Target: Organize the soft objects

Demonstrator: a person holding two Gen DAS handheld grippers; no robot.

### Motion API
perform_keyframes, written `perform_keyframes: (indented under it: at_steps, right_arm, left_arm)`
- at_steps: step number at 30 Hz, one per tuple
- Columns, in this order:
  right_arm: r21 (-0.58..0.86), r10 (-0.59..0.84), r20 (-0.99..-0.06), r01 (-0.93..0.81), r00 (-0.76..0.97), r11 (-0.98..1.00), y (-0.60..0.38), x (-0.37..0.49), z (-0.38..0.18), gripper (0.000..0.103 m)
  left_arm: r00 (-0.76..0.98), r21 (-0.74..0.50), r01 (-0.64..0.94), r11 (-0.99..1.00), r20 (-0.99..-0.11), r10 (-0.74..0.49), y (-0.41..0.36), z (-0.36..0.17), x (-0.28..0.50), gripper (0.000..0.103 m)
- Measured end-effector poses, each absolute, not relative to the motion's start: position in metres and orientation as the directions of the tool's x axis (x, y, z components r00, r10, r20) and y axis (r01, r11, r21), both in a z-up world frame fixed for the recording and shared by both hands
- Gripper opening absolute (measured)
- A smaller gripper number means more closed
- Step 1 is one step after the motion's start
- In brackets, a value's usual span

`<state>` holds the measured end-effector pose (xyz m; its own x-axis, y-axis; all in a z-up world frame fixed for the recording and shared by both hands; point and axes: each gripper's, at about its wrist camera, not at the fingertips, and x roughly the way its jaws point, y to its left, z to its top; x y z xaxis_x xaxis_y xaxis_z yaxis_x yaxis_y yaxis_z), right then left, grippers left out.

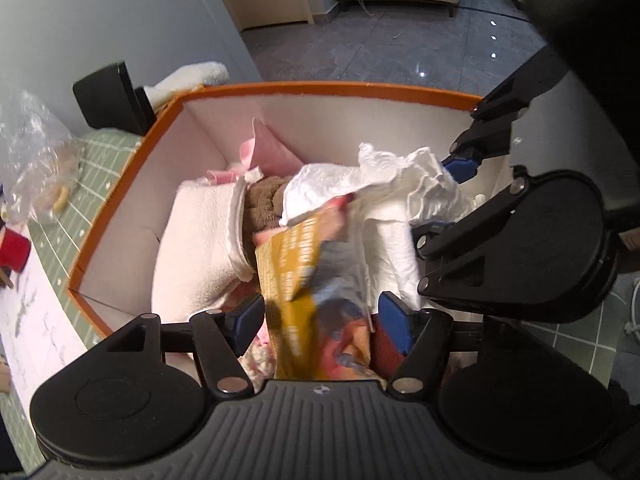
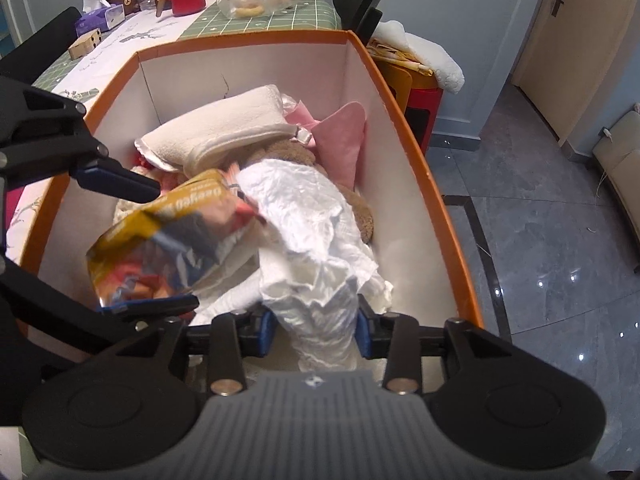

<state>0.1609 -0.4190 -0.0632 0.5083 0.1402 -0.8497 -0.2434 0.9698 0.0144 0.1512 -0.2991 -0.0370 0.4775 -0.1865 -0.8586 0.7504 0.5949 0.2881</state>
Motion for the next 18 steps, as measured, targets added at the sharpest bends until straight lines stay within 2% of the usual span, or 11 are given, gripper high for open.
perform_keyframes:
  at_steps: [1, 2, 4, 7, 14, 17, 18]
  right_arm:
    - [0.02, 0.145, -0.847, -0.242, 0.511, 0.97, -0.419, 0.16, -0.061, 0.043]
    - [0.025, 0.149, -0.843, -0.239, 0.517, 0.971, -0.42, 0.158, -0.058, 0.044]
    - [0.03, 0.155, -0.832, -0.235, 0.532, 0.971, -0.421, 0.154, -0.05, 0.049]
    - [0.021, 0.14, -0.802, -0.206, 0.581, 0.978, -0.425, 0.146, -0.034, 0.065]
    - [0.066, 0.176, -0.728, -0.188, 0.662, 0.98, -0.435, 0.122, 0.004, 0.074]
    - [0.065, 0.166, -0.701, -0.17, 0.693, 0.983, -0.431, 0.11, 0.019, 0.085]
    - [0.06, 0.16, -0.694, -0.165, 0.702, 0.984, -0.429, 0.107, 0.022, 0.091]
  left_arm:
    - [0.485, 0.296, 0.75, 0.591, -0.854, -0.189, -0.298, -0.033, 0.15, 0.081]
    - [0.493, 0.301, 0.748, 0.592, -0.849, -0.191, -0.297, -0.028, 0.148, 0.089]
    - [0.506, 0.302, 0.747, 0.593, -0.837, -0.21, -0.293, -0.016, 0.145, 0.093]
    - [0.523, 0.286, 0.741, 0.608, -0.814, -0.254, -0.283, 0.003, 0.138, 0.093]
    - [0.548, 0.182, 0.697, 0.694, -0.76, -0.351, -0.25, 0.038, 0.127, 0.095]
    - [0.562, 0.099, 0.645, 0.757, -0.734, -0.382, -0.231, 0.046, 0.119, 0.096]
    - [0.552, 0.05, 0.632, 0.773, -0.729, -0.405, -0.224, 0.049, 0.116, 0.097]
